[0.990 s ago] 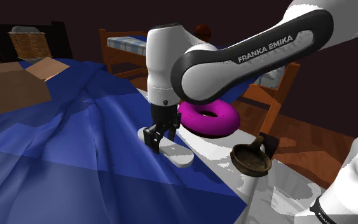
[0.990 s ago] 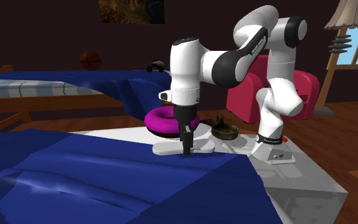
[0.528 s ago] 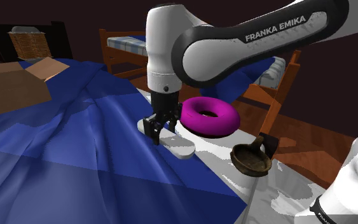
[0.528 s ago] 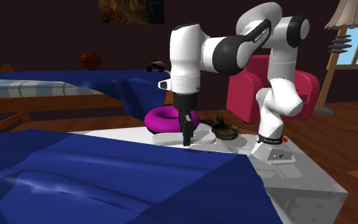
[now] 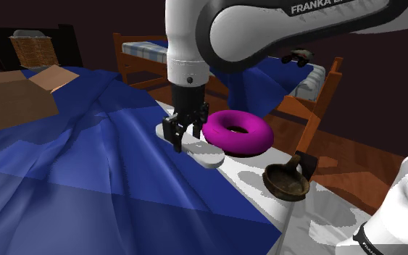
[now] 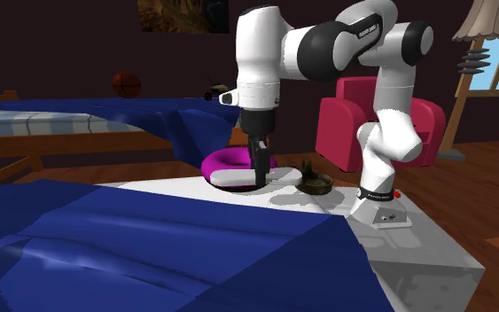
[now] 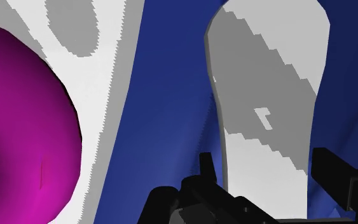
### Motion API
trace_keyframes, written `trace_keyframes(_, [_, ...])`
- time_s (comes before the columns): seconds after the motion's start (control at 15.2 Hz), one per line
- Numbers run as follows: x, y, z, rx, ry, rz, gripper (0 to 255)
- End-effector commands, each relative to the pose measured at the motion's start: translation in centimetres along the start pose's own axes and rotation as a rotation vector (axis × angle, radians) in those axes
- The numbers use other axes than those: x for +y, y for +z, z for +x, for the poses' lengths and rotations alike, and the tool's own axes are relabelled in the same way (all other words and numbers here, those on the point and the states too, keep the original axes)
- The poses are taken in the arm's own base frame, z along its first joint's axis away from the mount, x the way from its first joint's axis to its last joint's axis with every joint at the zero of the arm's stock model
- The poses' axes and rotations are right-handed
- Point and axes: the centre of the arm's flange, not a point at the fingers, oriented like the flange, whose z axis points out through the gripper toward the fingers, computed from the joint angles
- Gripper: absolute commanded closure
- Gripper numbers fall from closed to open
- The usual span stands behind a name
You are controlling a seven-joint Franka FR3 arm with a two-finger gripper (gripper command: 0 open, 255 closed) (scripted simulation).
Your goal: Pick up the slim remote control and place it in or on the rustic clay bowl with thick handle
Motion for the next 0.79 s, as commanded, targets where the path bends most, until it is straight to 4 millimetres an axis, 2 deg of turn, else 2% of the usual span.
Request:
trace_keyframes(0.0, [0.0,-0.7,-0.2,0.0,0.0,0.0,255])
trace_keyframes(0.73, [9.7,-0.7,-11.0,0.0,0.0,0.0,255])
